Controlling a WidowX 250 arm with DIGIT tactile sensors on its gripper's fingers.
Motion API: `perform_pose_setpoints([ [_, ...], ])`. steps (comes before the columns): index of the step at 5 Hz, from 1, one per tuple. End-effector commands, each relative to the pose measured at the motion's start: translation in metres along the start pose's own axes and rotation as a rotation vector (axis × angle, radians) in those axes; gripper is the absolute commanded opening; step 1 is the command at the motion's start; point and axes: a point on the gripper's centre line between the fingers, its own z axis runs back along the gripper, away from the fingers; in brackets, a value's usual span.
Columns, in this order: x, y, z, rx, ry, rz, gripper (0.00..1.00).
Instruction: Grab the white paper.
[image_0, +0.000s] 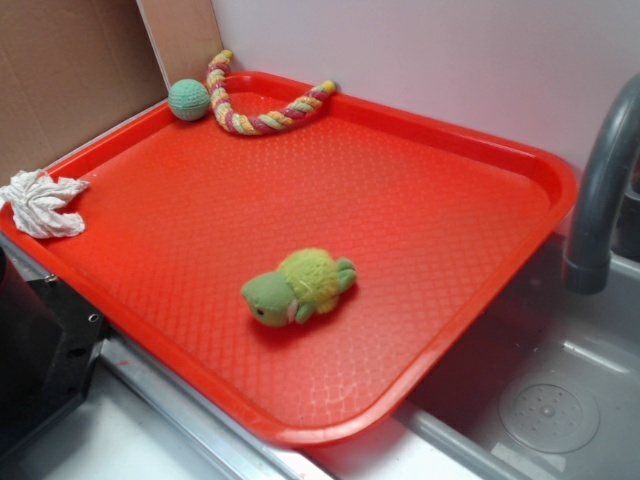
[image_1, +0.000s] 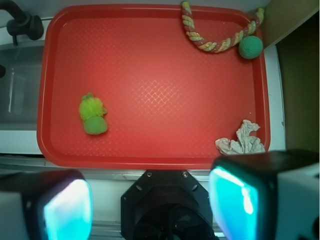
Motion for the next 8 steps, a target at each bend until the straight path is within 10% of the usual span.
perform_pose_setpoints([
  [1,0.000,0.000,0.000,0.000,0.000,0.000,1.00],
  [4,0.038,0.106,-0.142,0.198,0.155,-0.200,1.00],
  [8,0.029,0.126,-0.162,0.241,0.167,-0.200,1.00],
])
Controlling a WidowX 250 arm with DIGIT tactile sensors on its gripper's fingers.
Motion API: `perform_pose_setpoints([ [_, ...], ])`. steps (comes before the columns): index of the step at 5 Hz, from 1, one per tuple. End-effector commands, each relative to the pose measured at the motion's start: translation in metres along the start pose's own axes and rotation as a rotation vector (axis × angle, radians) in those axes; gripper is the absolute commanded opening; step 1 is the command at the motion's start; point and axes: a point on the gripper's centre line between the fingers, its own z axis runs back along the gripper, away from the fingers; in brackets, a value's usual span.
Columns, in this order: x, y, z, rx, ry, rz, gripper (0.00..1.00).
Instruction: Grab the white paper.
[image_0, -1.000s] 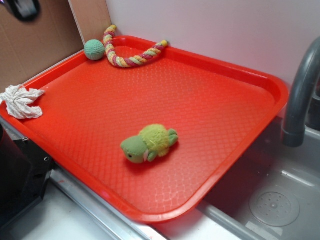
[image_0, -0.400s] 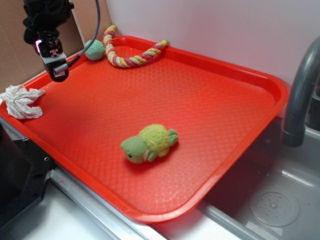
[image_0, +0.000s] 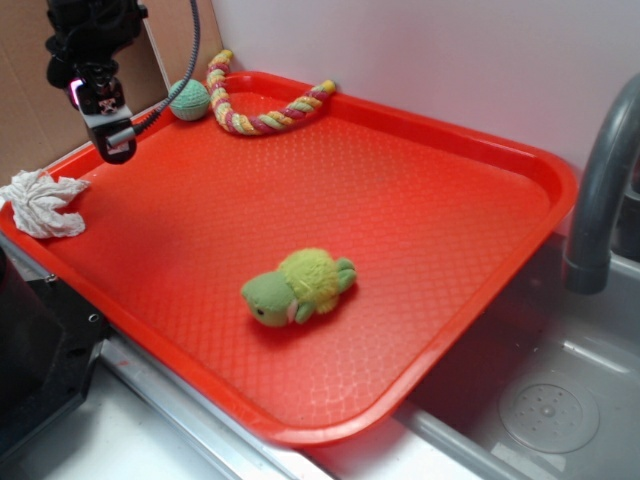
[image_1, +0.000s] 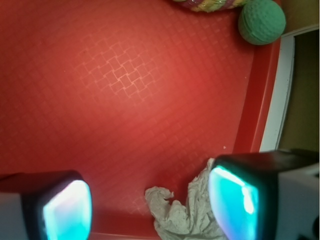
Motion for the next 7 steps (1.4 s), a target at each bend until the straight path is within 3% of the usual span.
perform_pose_setpoints([
  [1,-0.033,0.034,-0.038,0.077,0.037,0.085,1.00],
  [3,-0.058,0.049,-0.065,0.073,0.089,0.155,1.00],
  [4,-0.065,0.045,-0.082,0.048,0.109,0.179,0.94],
  [5,-0.066,0.040,-0.082,0.036,0.083,0.194,0.00],
  [7,-0.065,0.034,-0.083,0.047,0.098,0.177,0.00],
])
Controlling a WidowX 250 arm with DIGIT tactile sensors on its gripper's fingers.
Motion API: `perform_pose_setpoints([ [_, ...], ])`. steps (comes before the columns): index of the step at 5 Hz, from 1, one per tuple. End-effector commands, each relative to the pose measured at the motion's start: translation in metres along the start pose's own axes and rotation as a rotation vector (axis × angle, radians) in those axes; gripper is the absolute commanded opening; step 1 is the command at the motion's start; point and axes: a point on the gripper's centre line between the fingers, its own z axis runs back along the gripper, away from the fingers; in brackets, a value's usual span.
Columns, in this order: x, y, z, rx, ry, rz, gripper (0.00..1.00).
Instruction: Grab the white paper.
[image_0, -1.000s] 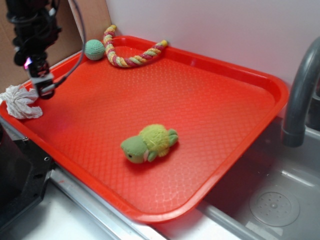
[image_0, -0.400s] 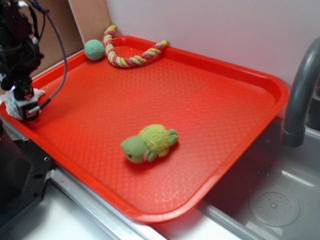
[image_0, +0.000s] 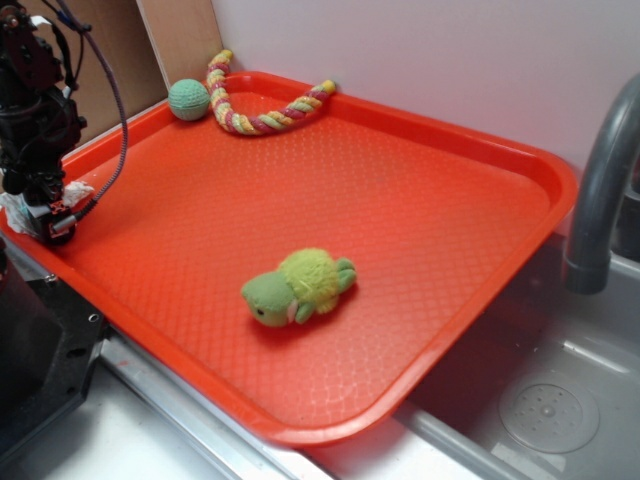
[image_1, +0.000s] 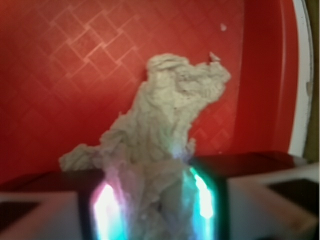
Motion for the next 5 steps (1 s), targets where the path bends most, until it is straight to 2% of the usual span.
perform_pose_setpoints([
  [1,0.002,-0.010,0.019,-0.009,-0.039,-0.052,0.00],
  [2,0.019,-0.047,0.070,-0.046,-0.124,-0.073,0.00],
  [3,0.038,-0.078,0.111,-0.116,-0.255,0.031,0.00],
  [4,0.046,-0.102,0.129,-0.157,-0.266,0.055,0.00],
  [5,0.043,-0.102,0.146,-0.203,-0.279,0.097,0.00],
])
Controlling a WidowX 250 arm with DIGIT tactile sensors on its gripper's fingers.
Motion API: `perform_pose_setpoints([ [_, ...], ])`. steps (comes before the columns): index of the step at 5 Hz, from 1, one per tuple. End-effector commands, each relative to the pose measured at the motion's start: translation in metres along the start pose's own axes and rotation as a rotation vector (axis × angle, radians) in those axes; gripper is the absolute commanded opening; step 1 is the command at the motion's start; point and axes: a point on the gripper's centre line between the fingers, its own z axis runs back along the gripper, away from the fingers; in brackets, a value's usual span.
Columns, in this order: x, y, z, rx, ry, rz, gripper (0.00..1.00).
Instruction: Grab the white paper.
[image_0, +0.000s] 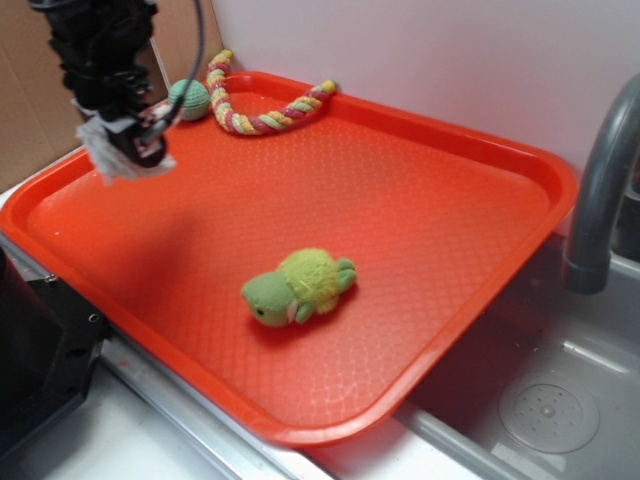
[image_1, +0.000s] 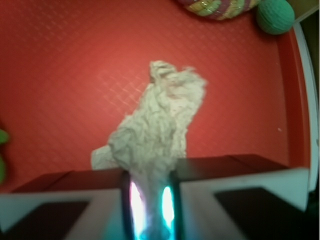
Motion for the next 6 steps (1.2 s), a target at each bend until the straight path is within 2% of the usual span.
perform_pose_setpoints([
  [1,0.020,0.000,0.042,-0.024,-0.037,0.095,0.00],
  [2,0.029,0.000,0.057,-0.036,-0.030,0.118,0.00],
  [5,0.035,-0.008,0.090,-0.063,-0.081,0.117,0.00],
  [6,0.036,-0.004,0.101,-0.079,-0.100,0.097,0.00],
])
